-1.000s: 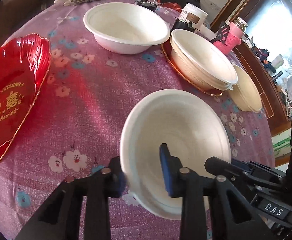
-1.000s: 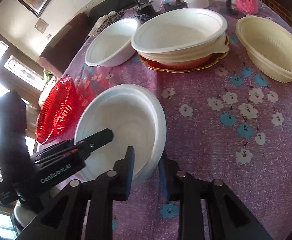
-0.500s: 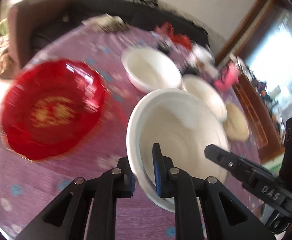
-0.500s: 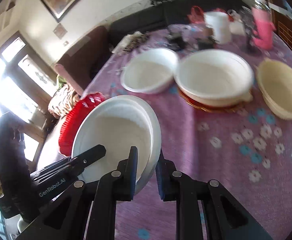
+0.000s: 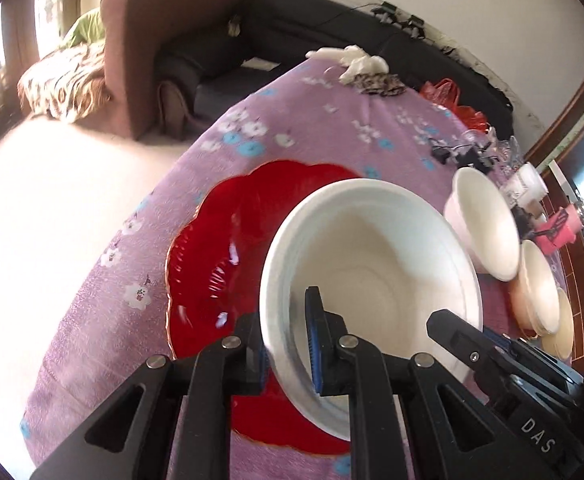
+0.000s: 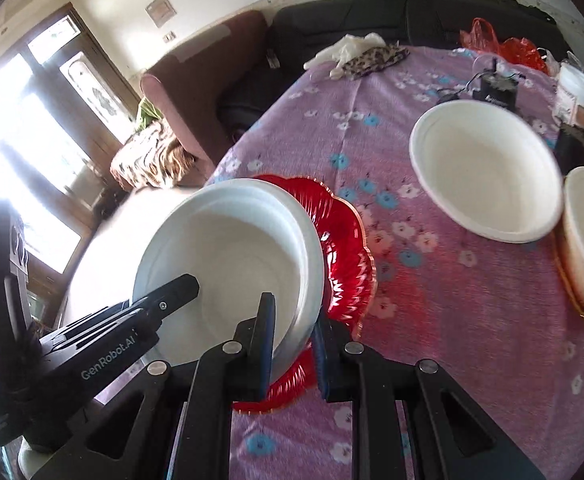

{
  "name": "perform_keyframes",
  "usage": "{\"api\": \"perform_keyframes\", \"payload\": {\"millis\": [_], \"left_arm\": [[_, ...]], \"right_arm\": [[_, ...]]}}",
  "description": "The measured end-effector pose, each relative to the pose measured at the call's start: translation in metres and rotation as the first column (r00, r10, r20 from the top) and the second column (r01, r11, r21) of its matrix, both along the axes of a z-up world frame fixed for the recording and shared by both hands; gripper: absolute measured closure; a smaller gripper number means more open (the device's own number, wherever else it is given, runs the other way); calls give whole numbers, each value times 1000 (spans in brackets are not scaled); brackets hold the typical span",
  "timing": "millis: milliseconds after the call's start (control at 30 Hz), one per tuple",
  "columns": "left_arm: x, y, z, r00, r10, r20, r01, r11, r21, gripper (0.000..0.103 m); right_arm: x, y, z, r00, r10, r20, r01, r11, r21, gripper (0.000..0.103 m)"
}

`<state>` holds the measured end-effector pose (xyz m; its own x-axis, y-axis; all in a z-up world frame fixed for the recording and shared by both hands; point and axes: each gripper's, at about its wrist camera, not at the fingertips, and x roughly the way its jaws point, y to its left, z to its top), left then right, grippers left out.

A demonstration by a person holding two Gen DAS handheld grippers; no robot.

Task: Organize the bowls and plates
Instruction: 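Lower the white bowl onto the red plate and open the right gripper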

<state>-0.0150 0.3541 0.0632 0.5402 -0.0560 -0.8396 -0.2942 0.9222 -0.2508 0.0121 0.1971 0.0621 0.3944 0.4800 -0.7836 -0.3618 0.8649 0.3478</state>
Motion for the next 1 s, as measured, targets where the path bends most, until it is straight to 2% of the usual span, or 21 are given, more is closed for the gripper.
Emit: {"api": "perform_keyframes", "payload": {"millis": [100, 167, 200, 233, 300, 500, 700, 867, 1000], "left_arm": [[2, 7, -7, 1000, 3, -9, -3, 1000, -10, 89], [4, 8, -8, 1000, 0, 1, 0, 1000, -15, 84], [2, 9, -7, 1000, -4, 7, 5, 1000, -18, 76], [1, 8, -5, 1000, -6, 12, 6, 1000, -20, 63], [-1, 8, -2, 999, -1, 36, 2, 1000, -27, 49], [-10, 6, 18, 996, 6, 94, -1, 998, -58, 45], [-28, -6, 44, 985, 16, 170, -5, 998, -66, 33], [-35, -38, 61, 978, -49, 200, 58, 997, -41, 32], [-39, -68, 65, 974, -116, 195, 123, 992, -27, 28]], "right_arm": [[7, 10, -11, 1000, 5, -4, -5, 1000, -30, 83], [12, 14, -16, 1000, 5, -5, -6, 999, -40, 83], [14, 15, -19, 1000, 3, -6, -3, 999, -39, 83], [16, 16, -21, 1000, 1, -7, -1, 999, -39, 83], [18, 17, -23, 1000, -4, 2, 5, 999, -47, 83], [17, 5, -16, 1000, -22, 19, 22, 1000, -17, 82], [2, -28, 3, 997, -57, 44, 56, 998, 37, 82], [-12, -73, 13, 992, -110, 58, 106, 992, 75, 82], [-27, -112, 16, 986, -154, 65, 148, 985, 90, 82]]}}
